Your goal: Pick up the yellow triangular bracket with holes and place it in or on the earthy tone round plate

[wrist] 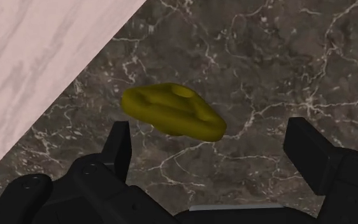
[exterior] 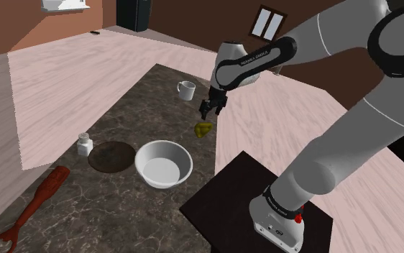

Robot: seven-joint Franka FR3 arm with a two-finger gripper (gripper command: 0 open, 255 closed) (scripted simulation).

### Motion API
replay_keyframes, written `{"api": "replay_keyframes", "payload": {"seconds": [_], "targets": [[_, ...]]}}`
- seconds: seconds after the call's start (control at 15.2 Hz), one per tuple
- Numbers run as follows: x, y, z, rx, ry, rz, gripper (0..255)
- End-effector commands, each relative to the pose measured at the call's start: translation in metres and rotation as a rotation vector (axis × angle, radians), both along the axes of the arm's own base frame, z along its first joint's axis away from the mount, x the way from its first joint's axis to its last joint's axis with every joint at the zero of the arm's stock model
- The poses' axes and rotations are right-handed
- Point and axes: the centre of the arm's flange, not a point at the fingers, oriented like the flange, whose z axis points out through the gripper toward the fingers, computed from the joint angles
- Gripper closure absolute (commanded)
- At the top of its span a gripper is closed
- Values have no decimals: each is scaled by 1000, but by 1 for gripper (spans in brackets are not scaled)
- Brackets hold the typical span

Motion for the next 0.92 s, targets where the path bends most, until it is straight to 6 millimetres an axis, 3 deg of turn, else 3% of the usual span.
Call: {"api": "replay_keyframes", "payload": {"seconds": [0.0,0.53,0.86], "targets": [[13,-8,-21,4,-4,-14,0],[61,-42,-110,22,-14,-70,0],[63,-44,-135,23,-15,-73,0]]}}
